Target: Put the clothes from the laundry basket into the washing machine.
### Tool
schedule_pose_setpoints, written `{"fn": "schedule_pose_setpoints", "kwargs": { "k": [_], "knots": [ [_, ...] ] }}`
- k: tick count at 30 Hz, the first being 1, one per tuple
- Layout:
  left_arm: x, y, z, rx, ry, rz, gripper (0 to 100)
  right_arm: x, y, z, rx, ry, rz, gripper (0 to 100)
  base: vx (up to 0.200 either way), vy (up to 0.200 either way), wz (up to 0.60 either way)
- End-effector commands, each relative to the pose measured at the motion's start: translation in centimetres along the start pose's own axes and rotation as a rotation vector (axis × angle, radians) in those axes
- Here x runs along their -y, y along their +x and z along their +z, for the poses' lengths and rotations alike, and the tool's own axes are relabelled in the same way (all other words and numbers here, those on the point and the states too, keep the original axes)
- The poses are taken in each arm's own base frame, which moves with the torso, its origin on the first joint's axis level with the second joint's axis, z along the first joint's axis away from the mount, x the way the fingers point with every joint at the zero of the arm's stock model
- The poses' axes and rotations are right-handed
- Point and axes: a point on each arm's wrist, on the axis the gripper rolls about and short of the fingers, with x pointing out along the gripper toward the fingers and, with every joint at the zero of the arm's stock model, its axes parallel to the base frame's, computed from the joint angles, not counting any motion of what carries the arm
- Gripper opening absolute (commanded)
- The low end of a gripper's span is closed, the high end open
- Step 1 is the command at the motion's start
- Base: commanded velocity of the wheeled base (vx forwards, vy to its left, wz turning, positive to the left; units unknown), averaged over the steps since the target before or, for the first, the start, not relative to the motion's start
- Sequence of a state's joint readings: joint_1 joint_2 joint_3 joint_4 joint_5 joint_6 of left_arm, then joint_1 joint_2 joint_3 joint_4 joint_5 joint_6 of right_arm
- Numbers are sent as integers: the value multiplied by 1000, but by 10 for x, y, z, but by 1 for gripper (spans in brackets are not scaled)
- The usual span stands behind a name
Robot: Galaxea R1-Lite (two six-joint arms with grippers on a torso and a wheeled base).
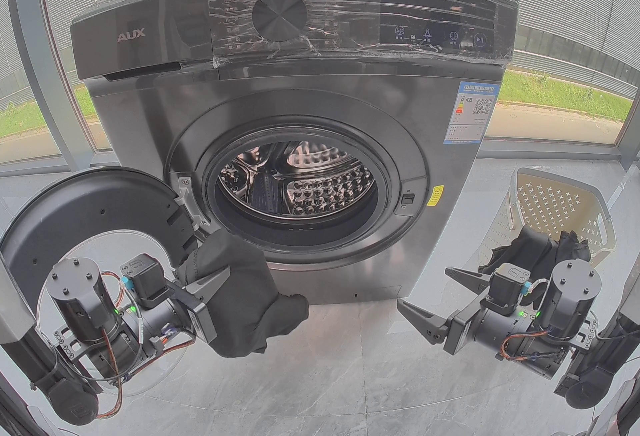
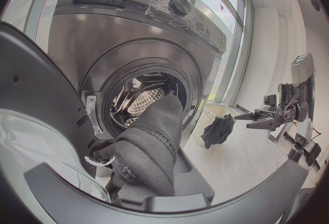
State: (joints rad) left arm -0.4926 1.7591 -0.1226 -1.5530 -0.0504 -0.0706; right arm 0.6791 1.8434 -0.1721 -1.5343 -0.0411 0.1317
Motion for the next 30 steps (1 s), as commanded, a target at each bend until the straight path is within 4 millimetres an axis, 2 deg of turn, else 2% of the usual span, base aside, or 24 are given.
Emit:
{"fn": "schedule_pose_setpoints", "kwargs": {
  "k": [1,15,21,30],
  "knots": [
    [0,0,-1,-2,0,0,0,0,0,0,-3,0,0,100,0,0,0],
    [0,0,-1,-4,-2,-1,0,-3,0,-2,-10,3,11,100,0,0,0],
    [0,0,-1,-4,-5,-3,0,-3,0,-2,-12,2,12,100,0,200,0],
    [2,-2,-3,-18,-5,-8,0,-3,-1,-3,-15,4,13,100,0,0,0]
  ]
}}
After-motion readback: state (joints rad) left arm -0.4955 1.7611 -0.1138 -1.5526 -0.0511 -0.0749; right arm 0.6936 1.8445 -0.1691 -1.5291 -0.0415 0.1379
